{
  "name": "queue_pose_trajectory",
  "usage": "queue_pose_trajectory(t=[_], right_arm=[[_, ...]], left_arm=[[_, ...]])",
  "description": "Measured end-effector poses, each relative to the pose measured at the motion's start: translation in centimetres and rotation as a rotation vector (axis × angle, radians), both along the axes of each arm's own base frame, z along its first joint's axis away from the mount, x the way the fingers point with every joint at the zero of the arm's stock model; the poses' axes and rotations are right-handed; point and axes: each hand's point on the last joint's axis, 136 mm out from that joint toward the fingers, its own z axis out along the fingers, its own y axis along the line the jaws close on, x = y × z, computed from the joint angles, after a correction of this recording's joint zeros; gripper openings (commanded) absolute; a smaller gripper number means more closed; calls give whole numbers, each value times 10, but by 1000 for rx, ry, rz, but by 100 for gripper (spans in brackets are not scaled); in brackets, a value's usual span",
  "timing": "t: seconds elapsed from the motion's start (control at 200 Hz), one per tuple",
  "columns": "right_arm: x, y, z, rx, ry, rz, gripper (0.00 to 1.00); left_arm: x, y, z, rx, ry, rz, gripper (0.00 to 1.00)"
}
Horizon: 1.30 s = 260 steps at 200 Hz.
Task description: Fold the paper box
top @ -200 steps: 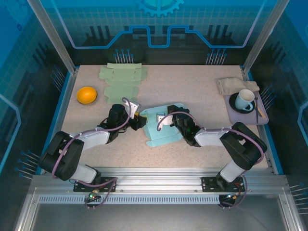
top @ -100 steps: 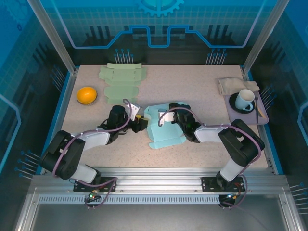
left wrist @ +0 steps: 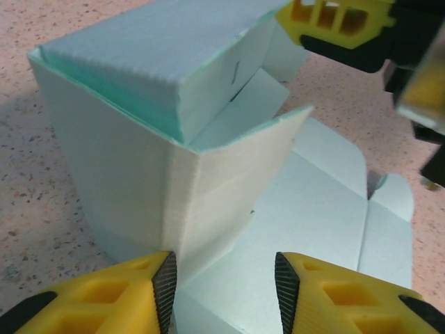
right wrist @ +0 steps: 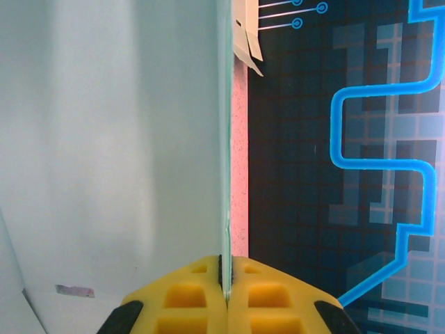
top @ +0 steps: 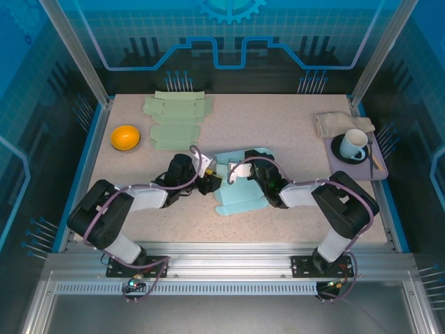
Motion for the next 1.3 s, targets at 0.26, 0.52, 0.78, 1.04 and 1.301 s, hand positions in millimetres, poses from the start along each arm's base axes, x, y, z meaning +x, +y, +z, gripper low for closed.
queue_pose_trajectory(t=[0.26,0.52,0.78,1.04,1.301], right_arm=[[-6,1,-2,1,-14,-1,0],[-7,-3,-3,1,-18,-27,0],[-11,-8,-5,-9,-31,-60,0],[-18,-2,-6,-7,-42,-50,0],[-20,0,-6,0,-40,-45,0]], left_arm=[[15,4,-8,36,-21,91,51],[26,-2,-9,55,-51,120,50],[34,-7,-14,83,-75,183,50],[54,-3,-12,102,-112,289,49],[61,-5,-12,126,-135,323,46]])
